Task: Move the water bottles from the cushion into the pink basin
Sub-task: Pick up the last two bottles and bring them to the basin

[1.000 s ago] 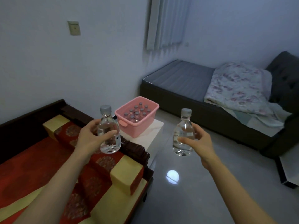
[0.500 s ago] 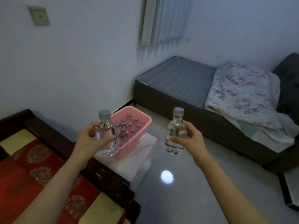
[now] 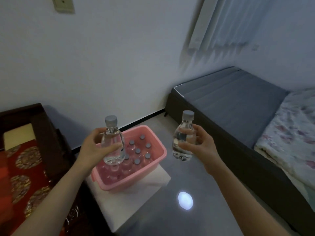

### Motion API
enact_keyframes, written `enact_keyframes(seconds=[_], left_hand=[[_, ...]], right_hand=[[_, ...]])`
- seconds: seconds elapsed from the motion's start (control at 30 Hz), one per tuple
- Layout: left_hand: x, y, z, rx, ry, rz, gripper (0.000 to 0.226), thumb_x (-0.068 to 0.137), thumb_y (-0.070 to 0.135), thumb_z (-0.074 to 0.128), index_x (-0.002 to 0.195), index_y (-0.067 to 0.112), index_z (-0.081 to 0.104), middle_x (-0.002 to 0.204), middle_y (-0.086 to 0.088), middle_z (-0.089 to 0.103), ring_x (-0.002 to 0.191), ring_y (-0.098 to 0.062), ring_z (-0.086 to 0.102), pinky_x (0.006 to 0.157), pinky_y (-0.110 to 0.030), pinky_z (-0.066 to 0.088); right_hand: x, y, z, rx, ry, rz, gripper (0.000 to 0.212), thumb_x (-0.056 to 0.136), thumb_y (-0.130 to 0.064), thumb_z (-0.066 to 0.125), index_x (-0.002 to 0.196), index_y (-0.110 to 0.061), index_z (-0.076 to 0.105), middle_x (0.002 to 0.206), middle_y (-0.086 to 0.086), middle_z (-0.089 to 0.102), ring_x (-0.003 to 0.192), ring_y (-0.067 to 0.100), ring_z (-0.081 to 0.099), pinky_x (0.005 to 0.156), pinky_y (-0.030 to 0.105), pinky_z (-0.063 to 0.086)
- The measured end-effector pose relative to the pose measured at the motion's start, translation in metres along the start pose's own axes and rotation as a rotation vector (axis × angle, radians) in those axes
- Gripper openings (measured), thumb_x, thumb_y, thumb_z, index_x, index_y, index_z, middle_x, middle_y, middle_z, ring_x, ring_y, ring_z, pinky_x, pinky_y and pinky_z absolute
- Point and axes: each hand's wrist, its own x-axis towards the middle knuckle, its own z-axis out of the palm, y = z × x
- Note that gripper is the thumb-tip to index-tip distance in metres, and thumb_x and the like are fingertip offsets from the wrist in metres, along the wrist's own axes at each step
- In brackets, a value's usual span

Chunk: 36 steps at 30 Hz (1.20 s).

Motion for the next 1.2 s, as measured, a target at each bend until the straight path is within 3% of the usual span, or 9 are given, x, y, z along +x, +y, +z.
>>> enact_keyframes(seconds=[0.1,0.27,0.5,0.6,0.7,0.8,1.0,1.1,1.2], left_hand=[[0.015,0.001,0.011,-0.002,0.046,-0.010,0.060,0.053,0.028,0.088,0.102,0.045,0.058,0.094,0.005,0.073,0.081,0.002,0.067,0.059,-0.009,0.049],[0.031,0.000,0.010,-0.021,0.112,-0.067,0.062,0.054,0.034,0.083,0.109,0.041,0.057,0.097,0.014,0.072,0.089,0.003,0.065,0.071,-0.022,0.048],[0.042,-0.028,0.004,-0.043,0.172,-0.138,0.056,0.059,0.028,0.083,0.107,0.031,0.056,0.098,0.006,0.071,0.090,-0.004,0.067,0.079,-0.033,0.053],[0.043,-0.052,0.006,-0.028,0.170,-0.165,0.056,0.056,0.033,0.083,0.105,0.029,0.056,0.100,0.003,0.071,0.093,-0.008,0.067,0.078,-0.030,0.052],[0.041,-0.076,0.011,-0.020,0.155,-0.193,0.054,0.058,0.028,0.086,0.104,0.024,0.056,0.098,0.002,0.072,0.095,-0.014,0.068,0.075,-0.023,0.054],[0.037,-0.101,0.016,0.018,0.136,-0.239,0.061,0.061,0.026,0.089,0.113,0.027,0.057,0.106,0.001,0.070,0.101,-0.015,0.067,0.086,-0.033,0.054],[0.030,-0.148,0.032,0.128,0.152,-0.329,0.066,0.061,0.012,0.089,0.116,0.032,0.057,0.099,0.026,0.068,0.092,0.009,0.062,0.078,-0.006,0.044],[0.025,-0.168,0.039,0.160,0.146,-0.322,0.055,0.064,0.019,0.087,0.107,0.037,0.059,0.100,0.019,0.070,0.089,0.008,0.063,0.078,-0.008,0.045],[0.018,-0.183,0.047,0.188,0.140,-0.328,0.043,0.070,0.024,0.084,0.104,0.035,0.060,0.099,0.017,0.069,0.089,0.004,0.064,0.077,-0.011,0.046]], right_hand=[[0.040,0.006,-0.005,0.011,-0.082,-0.002,0.058,0.064,-0.021,0.084,0.100,-0.057,0.057,0.110,-0.010,0.064,0.102,0.015,0.064,0.075,0.032,0.052],[0.090,0.014,0.008,0.028,-0.218,0.000,0.057,0.060,-0.023,0.086,0.103,-0.049,0.059,0.101,-0.019,0.067,0.093,0.006,0.067,0.064,0.023,0.056],[0.135,0.037,0.053,-0.008,-0.342,0.017,0.058,0.062,-0.004,0.082,0.110,-0.025,0.059,0.105,0.001,0.069,0.099,0.019,0.068,0.084,0.042,0.057],[0.148,0.059,0.078,-0.037,-0.378,0.043,0.058,0.061,0.006,0.081,0.108,-0.019,0.057,0.095,0.008,0.069,0.086,0.021,0.069,0.073,0.030,0.058],[0.153,0.085,0.102,-0.068,-0.417,0.079,0.060,0.057,0.007,0.084,0.098,-0.025,0.055,0.084,-0.017,0.072,0.076,-0.002,0.068,0.059,0.012,0.050],[0.153,0.108,0.125,-0.147,-0.516,0.084,0.063,0.053,-0.007,0.089,0.099,-0.035,0.056,0.089,-0.030,0.069,0.079,-0.007,0.067,0.063,0.010,0.050],[0.159,0.160,0.170,-0.290,-0.773,0.073,0.069,0.049,-0.028,0.088,0.112,-0.033,0.060,0.099,-0.015,0.072,0.090,0.003,0.068,0.077,0.026,0.055],[0.159,0.184,0.191,-0.367,-0.895,-0.017,0.070,0.051,-0.037,0.086,0.114,-0.030,0.058,0.103,-0.016,0.070,0.094,0.000,0.065,0.079,0.019,0.052],[0.160,0.201,0.208,-0.502,-1.024,-0.154,0.056,0.057,-0.035,0.081,0.105,-0.024,0.056,0.096,-0.007,0.069,0.088,0.013,0.066,0.076,0.036,0.054]])
